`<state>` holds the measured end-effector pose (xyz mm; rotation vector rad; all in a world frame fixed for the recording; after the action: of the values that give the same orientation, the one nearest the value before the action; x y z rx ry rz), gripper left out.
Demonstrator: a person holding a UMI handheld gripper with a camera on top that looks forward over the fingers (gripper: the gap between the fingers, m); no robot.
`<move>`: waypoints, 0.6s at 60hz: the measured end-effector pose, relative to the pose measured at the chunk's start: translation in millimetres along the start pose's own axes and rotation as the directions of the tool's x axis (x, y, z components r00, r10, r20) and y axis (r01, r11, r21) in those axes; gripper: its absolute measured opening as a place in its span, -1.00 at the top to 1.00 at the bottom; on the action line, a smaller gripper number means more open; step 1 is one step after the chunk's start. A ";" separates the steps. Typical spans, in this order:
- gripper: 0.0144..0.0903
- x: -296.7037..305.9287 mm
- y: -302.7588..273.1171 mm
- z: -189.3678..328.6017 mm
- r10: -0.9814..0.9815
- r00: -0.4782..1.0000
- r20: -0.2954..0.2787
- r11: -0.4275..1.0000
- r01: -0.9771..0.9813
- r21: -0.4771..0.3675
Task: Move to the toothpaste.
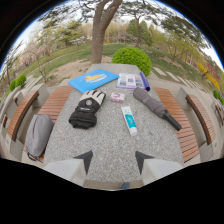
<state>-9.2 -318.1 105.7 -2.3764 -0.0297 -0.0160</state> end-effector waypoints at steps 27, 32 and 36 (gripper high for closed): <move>-0.85 57.5 -44.9 84.2 -0.040 0.999 0.031 0.999 0.040 -0.006; -0.85 63.4 -54.3 105.4 -0.042 0.998 0.040 0.999 0.043 -0.007; -0.85 67.4 -60.3 122.7 -0.051 0.998 0.042 0.999 0.051 -0.010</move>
<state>57.0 -188.5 60.3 -2.3862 -0.1103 0.0088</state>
